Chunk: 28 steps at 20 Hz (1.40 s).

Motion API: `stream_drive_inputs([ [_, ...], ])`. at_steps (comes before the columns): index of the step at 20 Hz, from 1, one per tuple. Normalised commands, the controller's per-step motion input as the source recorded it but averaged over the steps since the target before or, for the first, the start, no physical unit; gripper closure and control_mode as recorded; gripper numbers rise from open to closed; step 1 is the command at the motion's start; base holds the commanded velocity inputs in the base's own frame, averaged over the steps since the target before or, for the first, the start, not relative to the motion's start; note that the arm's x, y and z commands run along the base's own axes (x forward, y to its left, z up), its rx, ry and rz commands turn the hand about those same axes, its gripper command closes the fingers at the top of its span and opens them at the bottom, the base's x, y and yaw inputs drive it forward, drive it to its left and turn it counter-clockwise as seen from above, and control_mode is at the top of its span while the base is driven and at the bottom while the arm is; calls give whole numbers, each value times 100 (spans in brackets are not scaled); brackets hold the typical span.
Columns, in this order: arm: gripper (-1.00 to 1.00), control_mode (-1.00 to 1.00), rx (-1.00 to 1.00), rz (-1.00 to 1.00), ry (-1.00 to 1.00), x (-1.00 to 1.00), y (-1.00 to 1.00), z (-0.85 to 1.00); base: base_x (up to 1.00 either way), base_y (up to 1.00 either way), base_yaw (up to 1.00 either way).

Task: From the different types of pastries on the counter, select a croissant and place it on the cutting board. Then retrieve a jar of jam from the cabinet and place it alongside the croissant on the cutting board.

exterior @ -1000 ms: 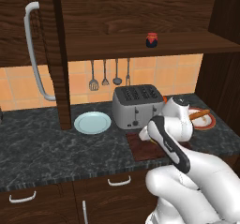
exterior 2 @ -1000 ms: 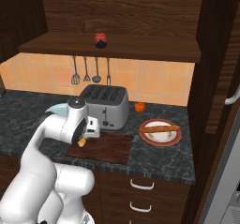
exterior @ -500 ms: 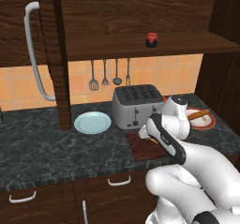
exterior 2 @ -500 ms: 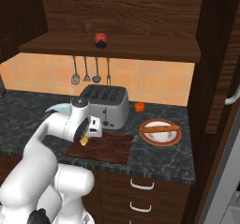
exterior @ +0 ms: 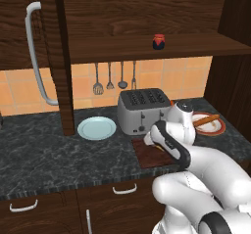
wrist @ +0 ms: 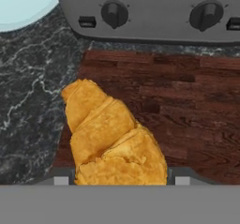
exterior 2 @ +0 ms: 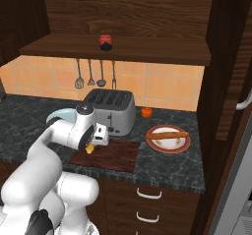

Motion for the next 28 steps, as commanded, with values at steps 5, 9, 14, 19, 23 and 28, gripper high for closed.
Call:
stream_drive_inputs([
  [5, 100, -100, 0, -6, -1, 8, 0, -22, 0, 0, 0],
  [9, 100, -100, 0, -2, 0, 1, 0, -17, 0, 0, 0],
  [14, 100, -100, 0, 0, 0, 0, 0, -23, 0, 0, 0],
  [19, 100, -100, 0, 0, 0, 0, 0, -39, 0, 0, 0],
  [23, 100, -100, 0, 0, 6, 0, 0, -7, 0, 0, 0],
  [28, 100, -100, 0, 0, 2, 0, 0, 0, 0, 0, 0],
])
